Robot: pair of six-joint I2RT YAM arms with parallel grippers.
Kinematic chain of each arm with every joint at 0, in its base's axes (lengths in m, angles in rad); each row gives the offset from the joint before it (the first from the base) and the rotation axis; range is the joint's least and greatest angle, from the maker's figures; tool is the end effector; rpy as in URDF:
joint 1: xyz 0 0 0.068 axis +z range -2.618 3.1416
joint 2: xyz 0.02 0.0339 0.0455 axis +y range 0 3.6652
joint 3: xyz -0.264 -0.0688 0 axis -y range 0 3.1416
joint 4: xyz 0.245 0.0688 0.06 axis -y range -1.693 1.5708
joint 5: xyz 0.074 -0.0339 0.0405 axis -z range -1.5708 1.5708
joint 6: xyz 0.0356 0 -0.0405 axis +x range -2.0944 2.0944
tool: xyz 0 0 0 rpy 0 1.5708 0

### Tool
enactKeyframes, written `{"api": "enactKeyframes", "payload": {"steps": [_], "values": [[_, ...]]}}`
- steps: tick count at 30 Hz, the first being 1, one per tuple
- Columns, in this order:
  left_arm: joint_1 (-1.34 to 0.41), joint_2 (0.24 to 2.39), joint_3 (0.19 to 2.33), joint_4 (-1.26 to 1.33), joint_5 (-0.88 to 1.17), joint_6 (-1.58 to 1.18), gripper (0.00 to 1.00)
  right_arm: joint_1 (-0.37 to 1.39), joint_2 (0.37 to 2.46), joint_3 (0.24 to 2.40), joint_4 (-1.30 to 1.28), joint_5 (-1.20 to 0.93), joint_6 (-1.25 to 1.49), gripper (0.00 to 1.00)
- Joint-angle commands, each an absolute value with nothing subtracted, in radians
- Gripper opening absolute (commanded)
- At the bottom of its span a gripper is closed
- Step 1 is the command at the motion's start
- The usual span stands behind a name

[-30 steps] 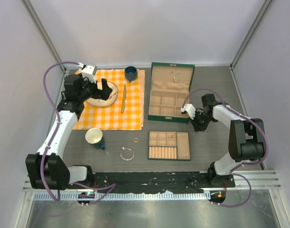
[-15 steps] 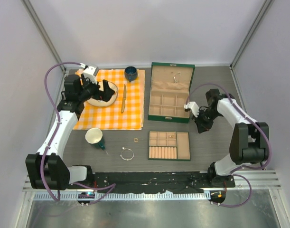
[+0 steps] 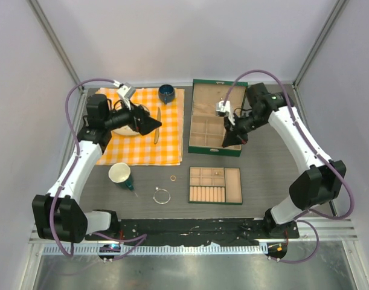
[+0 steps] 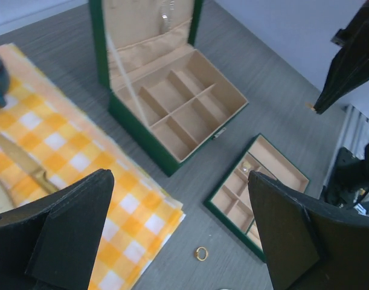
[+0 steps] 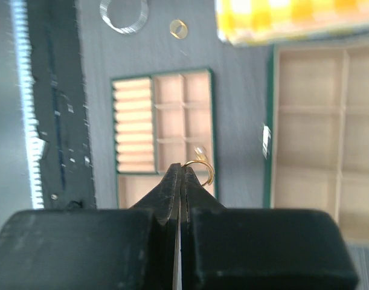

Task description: Organize the mixed jewelry

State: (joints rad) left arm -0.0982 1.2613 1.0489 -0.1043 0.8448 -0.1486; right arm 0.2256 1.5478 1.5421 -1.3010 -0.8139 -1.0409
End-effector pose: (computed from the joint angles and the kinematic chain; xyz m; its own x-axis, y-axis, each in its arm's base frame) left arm 0.2805 -0.0544 0.3416 -0.4209 -0.0573 -0.9053 0.7179 0.5890 -0.3710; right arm 0.2720 0.0890 0.3410 -0.1834 -0.6500 -0.7375 -0.9830 0.1305 0.1295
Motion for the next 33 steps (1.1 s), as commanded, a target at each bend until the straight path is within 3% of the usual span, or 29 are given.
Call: {"api": "enactKeyframes", "payload": {"steps": [1,7,14,27,33], "values": [[-0.167,1.278,1.086,-0.015,0.939,-0.196,1.0,0.376,1.591,1.646,-1.476,-0.946,-0.957,0.01],[-0.239,1.298,1.092,-0.047,0.939,-0.042,0.97,0.482,1.689,1.799,-1.483,-0.972,-0.896,0.01],[-0.244,1.318,1.058,0.029,1.15,0.146,0.93,0.532,1.808,1.945,-1.506,-1.02,-0.864,0.01],[-0.298,1.33,0.902,0.158,1.233,0.473,0.86,0.577,1.878,2.006,-1.503,-1.109,-0.782,0.01],[-0.325,1.333,0.873,0.209,1.221,0.483,0.85,0.591,1.894,2.006,-1.505,-1.101,-0.776,0.01]]}}
